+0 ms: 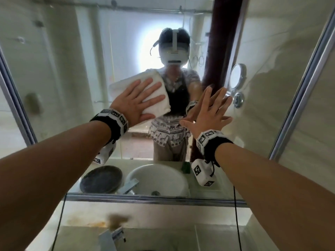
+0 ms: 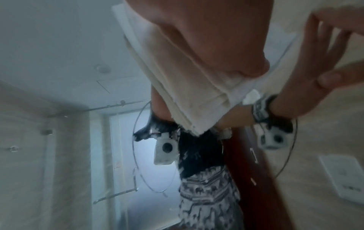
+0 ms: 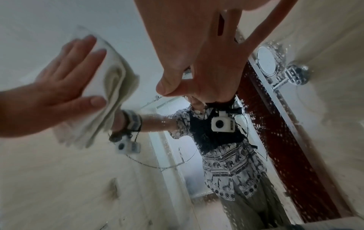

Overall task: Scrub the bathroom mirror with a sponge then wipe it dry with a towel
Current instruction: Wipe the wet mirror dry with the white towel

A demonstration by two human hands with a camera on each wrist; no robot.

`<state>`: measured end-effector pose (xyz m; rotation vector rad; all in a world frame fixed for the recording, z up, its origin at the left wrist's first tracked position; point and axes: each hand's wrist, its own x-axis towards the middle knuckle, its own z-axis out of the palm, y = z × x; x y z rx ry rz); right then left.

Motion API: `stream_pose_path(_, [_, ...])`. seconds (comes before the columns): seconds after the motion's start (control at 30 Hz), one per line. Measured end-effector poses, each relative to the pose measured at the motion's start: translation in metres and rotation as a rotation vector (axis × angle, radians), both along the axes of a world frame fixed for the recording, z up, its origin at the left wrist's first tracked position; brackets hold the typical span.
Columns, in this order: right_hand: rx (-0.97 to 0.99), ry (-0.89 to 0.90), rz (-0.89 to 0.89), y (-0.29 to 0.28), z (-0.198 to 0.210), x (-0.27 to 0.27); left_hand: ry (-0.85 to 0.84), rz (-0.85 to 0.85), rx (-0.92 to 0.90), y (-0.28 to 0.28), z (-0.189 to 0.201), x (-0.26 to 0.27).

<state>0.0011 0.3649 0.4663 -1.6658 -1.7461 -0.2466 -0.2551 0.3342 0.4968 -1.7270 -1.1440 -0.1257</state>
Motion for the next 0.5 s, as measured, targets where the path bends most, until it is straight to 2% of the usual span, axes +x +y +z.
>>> stream_pose_path(0.13, [0.014,-0.035,-0.006,-0.002,-0.001,0.003,-0.163,0.001,0.021,0.009,0.024,0.042])
stream_pose_path(0.27, [0.025,-0.075,0.022,-0.002,0.0,0.015,-0.35,-0.029,0.071,0.023,0.033,0.091])
stream_pose_path(0.43, [0.176,-0.003,0.138,0.006,0.007,0.06,-0.331,-0.097,0.102,0.035,0.036,0.12])
stream_pose_path(0.5, [0.186,0.076,0.082,0.011,0.012,0.08,-0.298,-0.128,0.112,0.041,0.035,0.131])
